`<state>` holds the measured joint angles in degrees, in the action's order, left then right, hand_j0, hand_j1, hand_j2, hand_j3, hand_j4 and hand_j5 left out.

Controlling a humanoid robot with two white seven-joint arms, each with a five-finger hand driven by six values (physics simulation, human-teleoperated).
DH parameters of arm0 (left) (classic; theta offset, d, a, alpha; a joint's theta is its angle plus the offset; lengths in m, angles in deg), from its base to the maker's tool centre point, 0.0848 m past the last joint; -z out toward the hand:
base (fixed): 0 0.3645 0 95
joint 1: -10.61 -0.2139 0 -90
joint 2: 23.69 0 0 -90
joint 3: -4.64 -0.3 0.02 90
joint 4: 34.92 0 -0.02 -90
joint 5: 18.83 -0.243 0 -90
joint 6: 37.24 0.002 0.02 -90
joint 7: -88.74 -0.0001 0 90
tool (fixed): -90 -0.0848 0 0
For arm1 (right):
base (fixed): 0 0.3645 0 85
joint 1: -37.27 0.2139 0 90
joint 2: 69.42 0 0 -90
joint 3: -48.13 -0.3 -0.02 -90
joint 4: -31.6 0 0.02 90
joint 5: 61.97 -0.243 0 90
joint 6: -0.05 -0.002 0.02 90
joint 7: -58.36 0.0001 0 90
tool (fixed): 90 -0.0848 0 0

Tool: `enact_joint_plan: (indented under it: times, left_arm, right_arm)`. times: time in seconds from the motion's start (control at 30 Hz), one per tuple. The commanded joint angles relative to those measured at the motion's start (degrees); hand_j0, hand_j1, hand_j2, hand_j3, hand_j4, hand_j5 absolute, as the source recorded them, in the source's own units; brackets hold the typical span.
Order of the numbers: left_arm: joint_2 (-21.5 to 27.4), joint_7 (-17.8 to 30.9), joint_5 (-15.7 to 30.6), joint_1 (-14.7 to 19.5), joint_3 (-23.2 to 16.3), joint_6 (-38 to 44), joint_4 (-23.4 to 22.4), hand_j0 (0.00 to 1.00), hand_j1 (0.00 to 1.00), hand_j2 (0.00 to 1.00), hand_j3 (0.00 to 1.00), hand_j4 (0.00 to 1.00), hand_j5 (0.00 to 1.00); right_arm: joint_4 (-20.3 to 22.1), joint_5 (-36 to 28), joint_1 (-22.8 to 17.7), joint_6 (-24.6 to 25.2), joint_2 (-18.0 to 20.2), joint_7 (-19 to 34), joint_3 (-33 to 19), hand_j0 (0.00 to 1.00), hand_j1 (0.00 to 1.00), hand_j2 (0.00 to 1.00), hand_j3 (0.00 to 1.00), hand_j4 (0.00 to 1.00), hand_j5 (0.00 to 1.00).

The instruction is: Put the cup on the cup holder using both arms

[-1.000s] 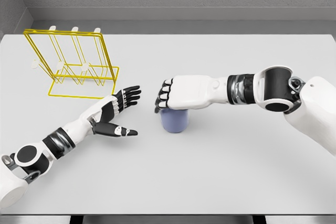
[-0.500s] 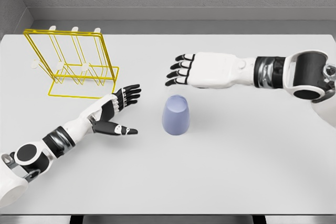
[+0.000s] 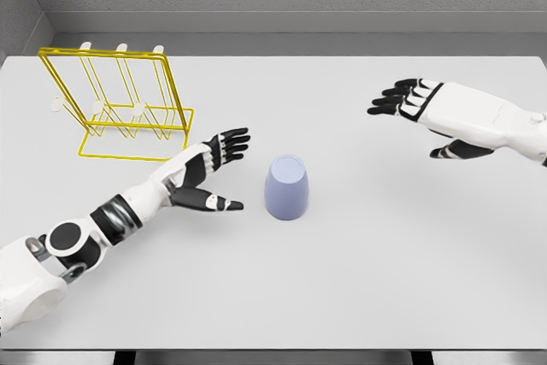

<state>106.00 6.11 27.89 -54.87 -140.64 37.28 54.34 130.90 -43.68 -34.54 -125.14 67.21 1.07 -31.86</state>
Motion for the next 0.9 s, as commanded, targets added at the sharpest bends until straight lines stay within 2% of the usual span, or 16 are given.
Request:
enact_joint_plan:
  times: [0.0,0.13,0.17,0.23,0.27,0.43,0.87]
  left_arm:
    - [-0.6,0.0,0.1,0.2,-0.9,0.0,-0.5,1.00,1.00,1.00,1.00,1.00,1.00]
    - [-2.1,-0.1,0.1,1.8,-2.5,0.1,-1.5,1.00,1.00,1.00,1.00,1.00,1.00]
    - [-2.1,-0.1,0.1,2.0,-2.6,0.8,-1.5,1.00,1.00,1.00,1.00,1.00,1.00]
    - [-2.9,-0.1,0.1,2.6,-2.6,2.6,-1.6,1.00,1.00,1.00,1.00,1.00,1.00]
    - [-3.4,-0.1,0.1,2.8,-2.6,2.7,-1.9,1.00,1.00,1.00,1.00,1.00,1.00]
    - [-4.8,-0.1,0.1,3.9,-3.0,2.8,-3.0,1.00,1.00,1.00,1.00,1.00,1.00]
    - [-6.0,-0.2,-1.0,4.6,-4.0,2.9,-3.3,1.00,1.00,1.00,1.00,1.00,1.00]
  right_arm:
    - [1.1,-1.4,-0.8,0.2,0.1,0.2,-4.1,1.00,1.00,1.00,1.00,1.00,1.00]
    - [0.7,-1.4,-4.8,0.2,-0.7,0.2,-7.3,1.00,1.00,1.00,1.00,1.00,1.00]
    - [0.4,-1.6,-6.4,0.2,-1.6,0.3,-9.4,1.00,1.00,1.00,1.00,1.00,1.00]
    - [0.9,-1.7,-11.7,0.2,-2.8,0.3,-17.2,1.00,1.00,1.00,1.00,1.00,1.00]
    - [0.9,-1.7,-12.6,0.2,-2.9,0.3,-18.8,1.00,1.00,1.00,1.00,1.00,1.00]
    - [0.9,-1.7,-12.6,0.2,-3.6,0.3,-21.4,1.00,1.00,1.00,1.00,1.00,1.00]
    - [0.2,-1.4,-12.8,0.2,-3.6,0.3,-21.4,1.00,1.00,1.00,1.00,1.00,1.00]
